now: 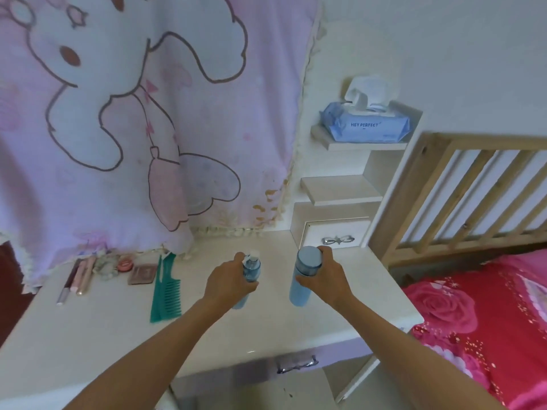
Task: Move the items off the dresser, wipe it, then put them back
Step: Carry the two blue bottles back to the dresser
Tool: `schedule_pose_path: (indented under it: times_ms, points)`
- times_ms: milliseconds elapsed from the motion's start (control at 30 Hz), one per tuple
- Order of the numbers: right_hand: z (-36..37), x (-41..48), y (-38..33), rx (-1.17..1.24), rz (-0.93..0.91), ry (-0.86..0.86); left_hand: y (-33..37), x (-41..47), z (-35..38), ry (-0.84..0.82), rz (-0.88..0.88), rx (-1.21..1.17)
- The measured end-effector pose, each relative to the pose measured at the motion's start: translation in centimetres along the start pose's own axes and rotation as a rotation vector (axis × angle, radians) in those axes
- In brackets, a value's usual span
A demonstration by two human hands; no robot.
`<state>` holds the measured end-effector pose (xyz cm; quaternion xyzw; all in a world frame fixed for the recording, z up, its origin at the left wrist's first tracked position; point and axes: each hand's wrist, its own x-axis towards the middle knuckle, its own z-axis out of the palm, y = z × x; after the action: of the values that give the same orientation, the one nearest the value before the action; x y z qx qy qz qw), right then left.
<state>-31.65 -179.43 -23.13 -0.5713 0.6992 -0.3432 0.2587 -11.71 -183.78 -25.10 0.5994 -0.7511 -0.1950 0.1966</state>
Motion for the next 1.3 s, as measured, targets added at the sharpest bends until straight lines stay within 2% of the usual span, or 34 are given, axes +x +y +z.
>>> schedule_pose_path:
  times_ms: [233, 467, 800, 1000, 1300]
  points:
    - [0.4, 10.9, -0.2, 0.005, -0.081, -0.11, 0.9, 8.9, 0.7, 0.053, -0.108, -0.016]
    - [2.7, 16.3, 0.3, -0.016, -0.066, -0.164, -0.5, 13.1, 1.8, -0.002, -0.187, -0.002]
    - [3.8, 21.3, -0.5, 0.002, -0.015, -0.093, -1.3, 18.9, 1.3, -0.011, -0.127, -0.045]
    - [4.2, 22.6, 0.6, -0.025, 0.01, -0.045, -0.4, 20.8, 3.2, -0.041, -0.137, -0.147]
    - [4.9, 24.5, 1.5, 0.001, 0.066, -0.015, -2.0, 22.0, 4.0, 0.003, -0.163, -0.207]
